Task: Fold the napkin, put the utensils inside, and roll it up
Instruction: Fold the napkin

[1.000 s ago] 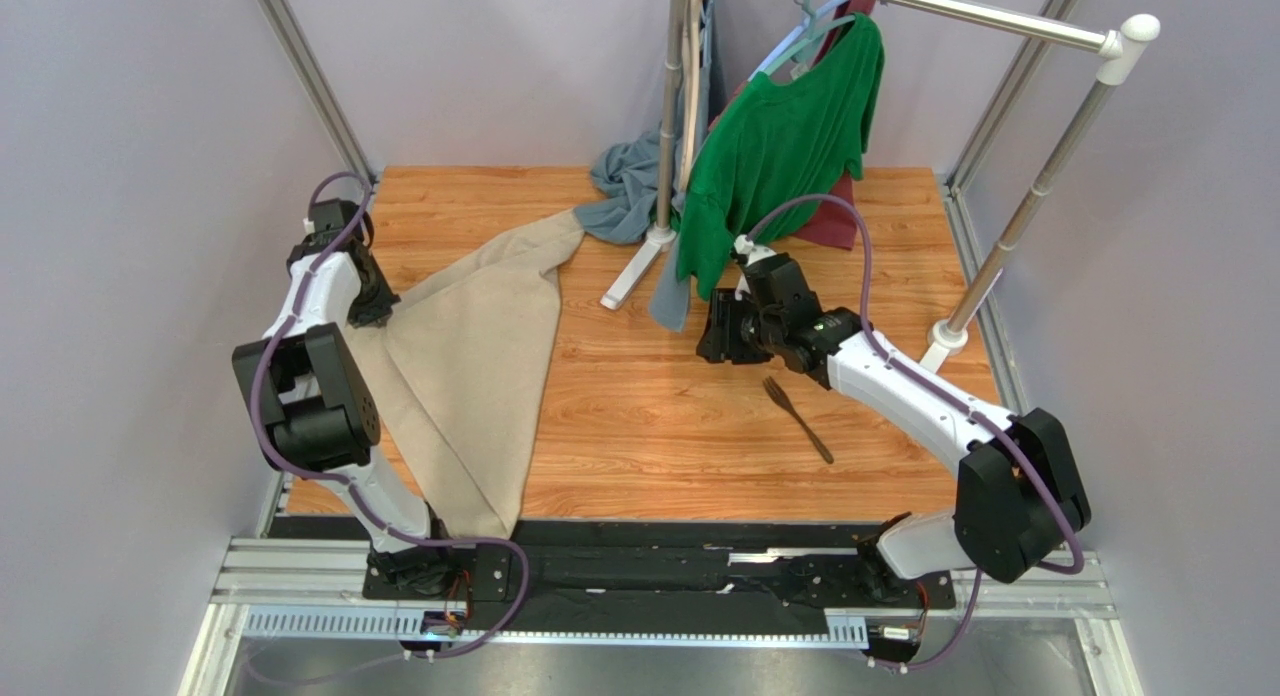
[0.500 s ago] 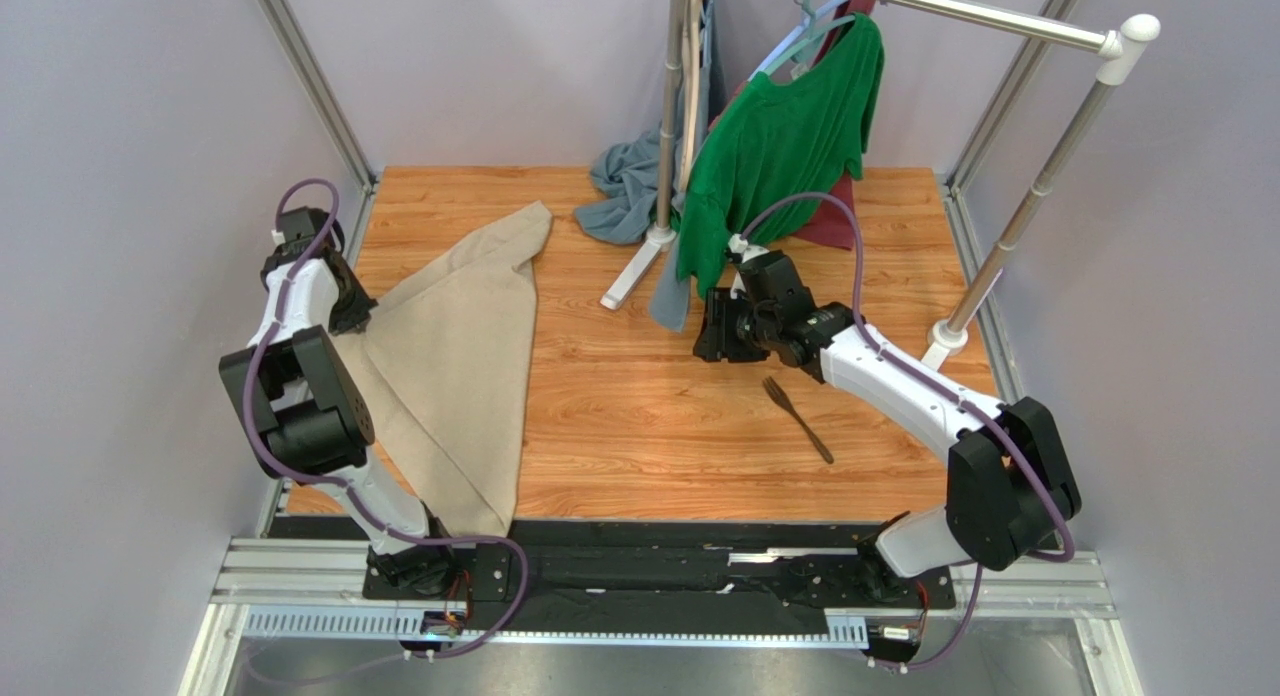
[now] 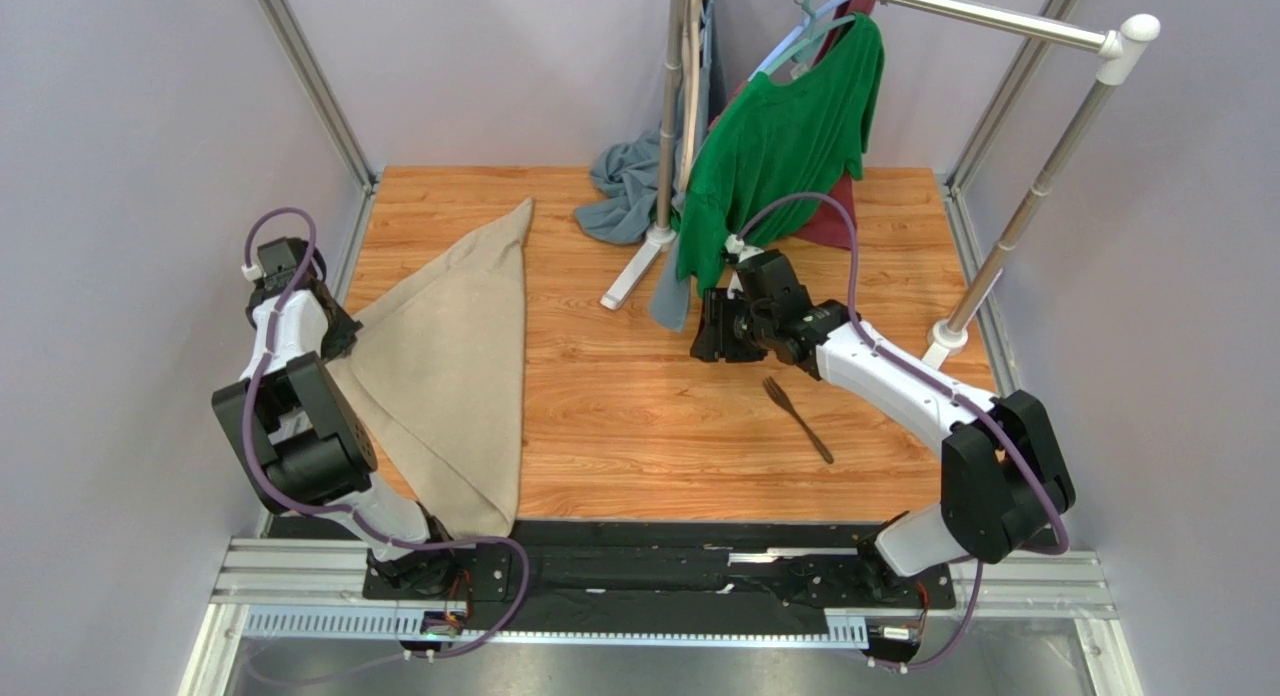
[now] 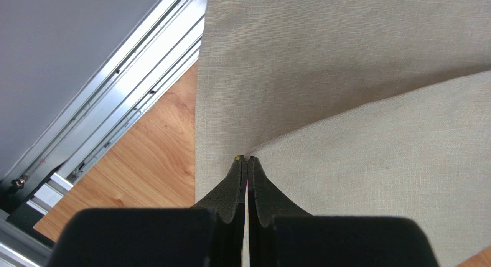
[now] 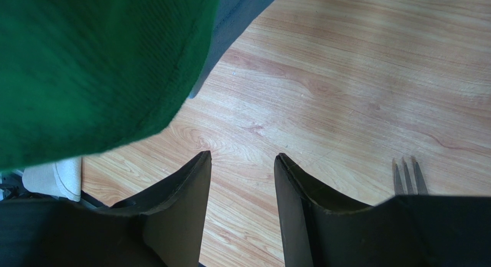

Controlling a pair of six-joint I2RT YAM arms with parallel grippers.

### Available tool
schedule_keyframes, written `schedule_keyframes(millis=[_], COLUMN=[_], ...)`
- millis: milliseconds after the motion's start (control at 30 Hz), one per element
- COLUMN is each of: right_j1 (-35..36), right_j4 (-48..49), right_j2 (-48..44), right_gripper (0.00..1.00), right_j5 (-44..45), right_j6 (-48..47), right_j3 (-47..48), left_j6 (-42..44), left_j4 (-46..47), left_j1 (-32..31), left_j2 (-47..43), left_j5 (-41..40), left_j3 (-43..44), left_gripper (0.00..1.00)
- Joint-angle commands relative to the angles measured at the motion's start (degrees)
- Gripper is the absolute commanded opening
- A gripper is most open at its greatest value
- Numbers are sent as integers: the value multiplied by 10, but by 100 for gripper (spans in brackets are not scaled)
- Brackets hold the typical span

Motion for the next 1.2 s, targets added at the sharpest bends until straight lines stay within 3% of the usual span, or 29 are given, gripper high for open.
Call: schedule_keyframes(millis=[0, 433, 733, 1167], right_j1=[0, 77, 156, 207], right_j4=[22, 111, 176, 255], right_j2=[4, 80, 178, 340], right_gripper=[49, 54, 57, 57], right_j5=[-16, -60, -104, -122], right_j6=[8, 45, 89, 149], right_j3=[20, 31, 96, 225], left_j6=[-20, -21, -23, 27], left_j4=[28, 49, 45, 19], left_j1=[18, 52, 58, 57], left_j2=[-6, 21, 48, 56], left_j5=[-9, 18, 19, 22], left_j3=[4, 36, 55, 89], left_gripper=[0, 0, 0, 0])
